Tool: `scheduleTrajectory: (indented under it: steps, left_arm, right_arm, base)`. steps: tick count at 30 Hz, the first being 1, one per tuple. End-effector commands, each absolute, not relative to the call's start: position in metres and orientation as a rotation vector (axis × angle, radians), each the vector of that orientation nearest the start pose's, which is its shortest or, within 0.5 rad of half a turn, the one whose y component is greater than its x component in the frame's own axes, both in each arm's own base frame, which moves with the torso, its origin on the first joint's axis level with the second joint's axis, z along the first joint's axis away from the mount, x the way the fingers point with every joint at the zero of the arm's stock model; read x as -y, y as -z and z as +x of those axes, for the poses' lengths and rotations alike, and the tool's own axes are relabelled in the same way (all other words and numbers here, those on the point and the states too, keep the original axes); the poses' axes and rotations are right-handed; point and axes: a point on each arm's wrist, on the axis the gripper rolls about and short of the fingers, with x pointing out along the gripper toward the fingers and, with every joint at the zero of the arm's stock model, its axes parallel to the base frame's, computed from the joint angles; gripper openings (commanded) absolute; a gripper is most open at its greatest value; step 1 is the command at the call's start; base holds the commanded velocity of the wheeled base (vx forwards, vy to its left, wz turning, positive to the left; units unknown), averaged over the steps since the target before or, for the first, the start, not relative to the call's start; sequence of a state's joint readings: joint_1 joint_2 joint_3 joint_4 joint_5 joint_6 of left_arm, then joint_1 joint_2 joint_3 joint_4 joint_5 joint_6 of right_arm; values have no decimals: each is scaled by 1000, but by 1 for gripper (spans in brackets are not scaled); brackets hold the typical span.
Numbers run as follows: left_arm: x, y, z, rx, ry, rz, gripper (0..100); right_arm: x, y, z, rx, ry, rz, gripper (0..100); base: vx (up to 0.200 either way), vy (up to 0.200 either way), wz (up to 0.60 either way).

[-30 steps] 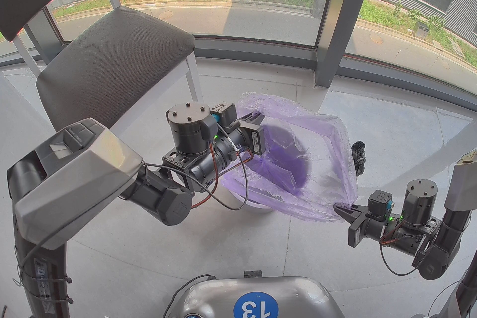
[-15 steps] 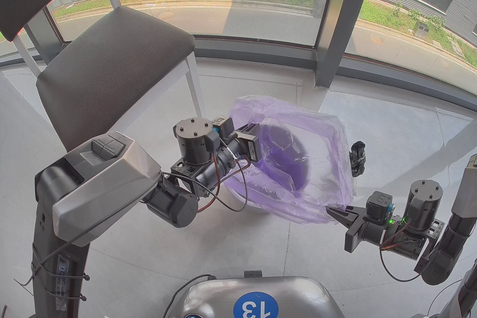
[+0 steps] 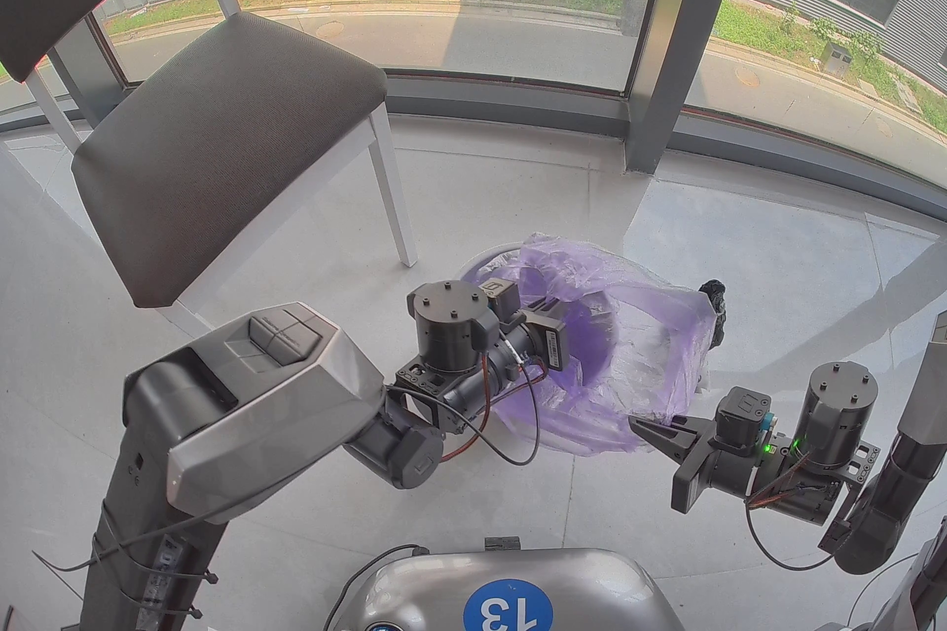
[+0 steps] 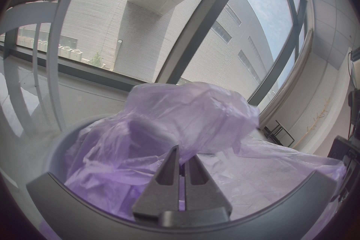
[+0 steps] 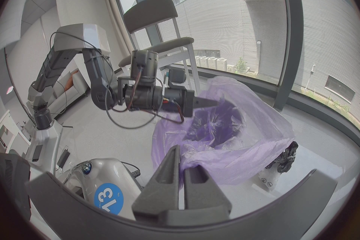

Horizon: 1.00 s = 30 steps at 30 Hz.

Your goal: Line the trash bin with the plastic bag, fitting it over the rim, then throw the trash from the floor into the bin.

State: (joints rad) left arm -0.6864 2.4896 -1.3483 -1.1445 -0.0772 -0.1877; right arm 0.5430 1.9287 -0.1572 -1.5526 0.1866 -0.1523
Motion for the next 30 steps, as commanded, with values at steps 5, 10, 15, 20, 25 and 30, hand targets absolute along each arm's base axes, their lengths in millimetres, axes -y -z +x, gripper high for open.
scheduleTrajectory:
  steps: [5,10,15,20,25,30]
  left_arm:
    - [317,-35,377,-101,768,-177,0]
    - [288,-44,397,-67,694,-189,0]
    - [261,-77,405,-5,642,-209,0]
    - [248,-89,404,-5,625,-208,0]
    - [223,-85,401,-51,579,-194,0]
    - [210,-89,397,-63,554,-186,0]
  right_arm:
    - [-131,-78,205,-131,-747,-179,0]
    - [-130,-77,206,-136,-745,-173,0]
    - [-131,-78,208,-129,-743,-170,0]
    - [-133,-77,210,-129,-742,-167,0]
    - [-131,-80,214,-118,-726,-155,0]
    - [-123,-86,230,-91,-666,-109,0]
  base:
    - [0,0,0]
    - [0,0,0]
    - [0,0,0]
    - [0,0,0]
    - [0,0,0]
    - [0,0,0]
